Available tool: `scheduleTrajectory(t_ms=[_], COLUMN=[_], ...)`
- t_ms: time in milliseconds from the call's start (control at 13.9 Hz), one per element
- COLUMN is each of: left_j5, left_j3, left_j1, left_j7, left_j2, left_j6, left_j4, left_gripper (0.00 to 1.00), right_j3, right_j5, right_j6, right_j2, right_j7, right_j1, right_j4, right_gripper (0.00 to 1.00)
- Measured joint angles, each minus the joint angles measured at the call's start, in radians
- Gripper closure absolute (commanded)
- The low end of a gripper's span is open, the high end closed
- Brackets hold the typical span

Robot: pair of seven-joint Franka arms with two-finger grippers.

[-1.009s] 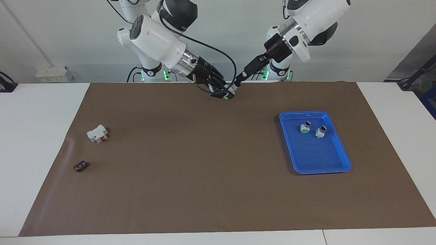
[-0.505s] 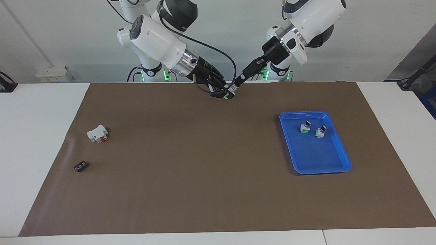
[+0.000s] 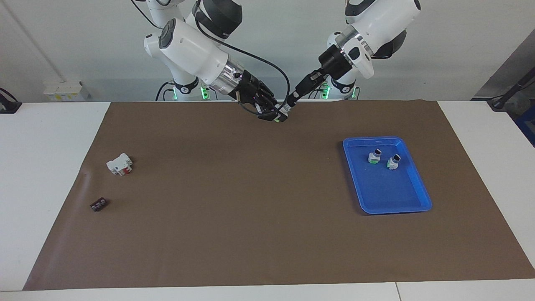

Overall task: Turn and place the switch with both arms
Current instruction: 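Close the left gripper on the switch held by the right gripper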

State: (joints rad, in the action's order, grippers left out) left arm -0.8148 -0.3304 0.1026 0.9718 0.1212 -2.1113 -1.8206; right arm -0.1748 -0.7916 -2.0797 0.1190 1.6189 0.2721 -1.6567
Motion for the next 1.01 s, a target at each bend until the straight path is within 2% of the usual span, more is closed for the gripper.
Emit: scheduleTrajectory(t_ms=[72, 649, 1009], left_j5=[0.000, 0.000, -0.002], left_j3=[0.000, 0.000, 0.000], left_j1=[0.001, 0.003, 0.005], left_j7=[0.000, 0.011, 0.344], left_j2=[0.000, 0.007, 0.012], left_j6=[-0.004, -0.013, -0.032], left_j4=[-0.002, -0.014, -0.022], left_gripper=[1.00, 1.00, 1.00], right_j3=[0.000, 0.000, -0.001], right_j5=[0.000, 0.002, 0.002], right_j6=[0.000, -0.001, -0.008], right_j2=[0.000, 0.000, 0.000], right_j7=[0.000, -0.003, -0.004], right_j1=[0.000, 0.000, 0.002], right_j4=[0.000, -0.003, -0.004], right_gripper=[1.00, 1.00, 1.00])
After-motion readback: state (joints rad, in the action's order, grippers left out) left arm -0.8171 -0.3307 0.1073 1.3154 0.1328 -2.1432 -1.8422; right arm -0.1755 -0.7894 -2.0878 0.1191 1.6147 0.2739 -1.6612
